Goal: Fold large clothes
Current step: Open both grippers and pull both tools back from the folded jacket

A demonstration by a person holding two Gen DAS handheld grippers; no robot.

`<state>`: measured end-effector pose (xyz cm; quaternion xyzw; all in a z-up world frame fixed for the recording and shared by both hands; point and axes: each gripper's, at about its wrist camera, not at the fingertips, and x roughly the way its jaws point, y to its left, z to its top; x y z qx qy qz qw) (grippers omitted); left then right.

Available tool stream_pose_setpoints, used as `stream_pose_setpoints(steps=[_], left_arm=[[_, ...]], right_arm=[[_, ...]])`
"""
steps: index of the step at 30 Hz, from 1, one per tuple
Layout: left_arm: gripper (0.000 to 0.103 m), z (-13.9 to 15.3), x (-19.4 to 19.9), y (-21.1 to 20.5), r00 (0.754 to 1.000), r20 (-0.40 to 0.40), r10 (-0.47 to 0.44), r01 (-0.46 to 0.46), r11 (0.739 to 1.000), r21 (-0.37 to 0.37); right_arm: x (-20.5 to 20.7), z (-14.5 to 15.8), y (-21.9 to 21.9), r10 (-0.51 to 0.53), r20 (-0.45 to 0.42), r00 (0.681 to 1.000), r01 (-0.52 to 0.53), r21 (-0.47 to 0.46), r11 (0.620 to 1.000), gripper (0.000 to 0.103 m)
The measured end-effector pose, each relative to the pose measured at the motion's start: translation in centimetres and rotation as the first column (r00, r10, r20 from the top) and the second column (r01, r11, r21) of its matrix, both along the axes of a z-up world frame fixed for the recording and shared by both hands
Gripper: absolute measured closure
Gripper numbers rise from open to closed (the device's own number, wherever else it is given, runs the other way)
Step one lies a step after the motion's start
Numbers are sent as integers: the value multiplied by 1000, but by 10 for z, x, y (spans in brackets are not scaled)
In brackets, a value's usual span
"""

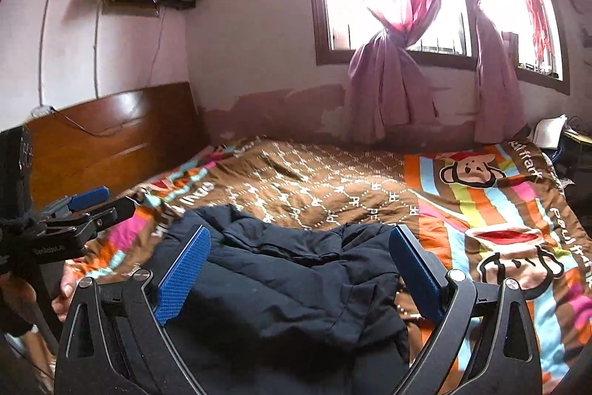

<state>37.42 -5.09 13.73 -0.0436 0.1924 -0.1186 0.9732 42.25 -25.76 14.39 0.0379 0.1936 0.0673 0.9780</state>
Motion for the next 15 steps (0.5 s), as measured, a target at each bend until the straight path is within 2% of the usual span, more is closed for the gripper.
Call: stream_pose_setpoints(steps=[5,10,15], left_arm=[[0,31,-58,8,1000,10,-26,27,999,-33],[0,49,-117,10,998,56,12,-14,999,47],[0,49,-167,12,996,84,29,-38,993,108]], right_arm=[[-62,30,1,-14,43,999,12,46,999,3],[-110,42,4,-15,69,997,11,57,998,2],[-150,42,9,2,68,998,-6,55,998,2]])
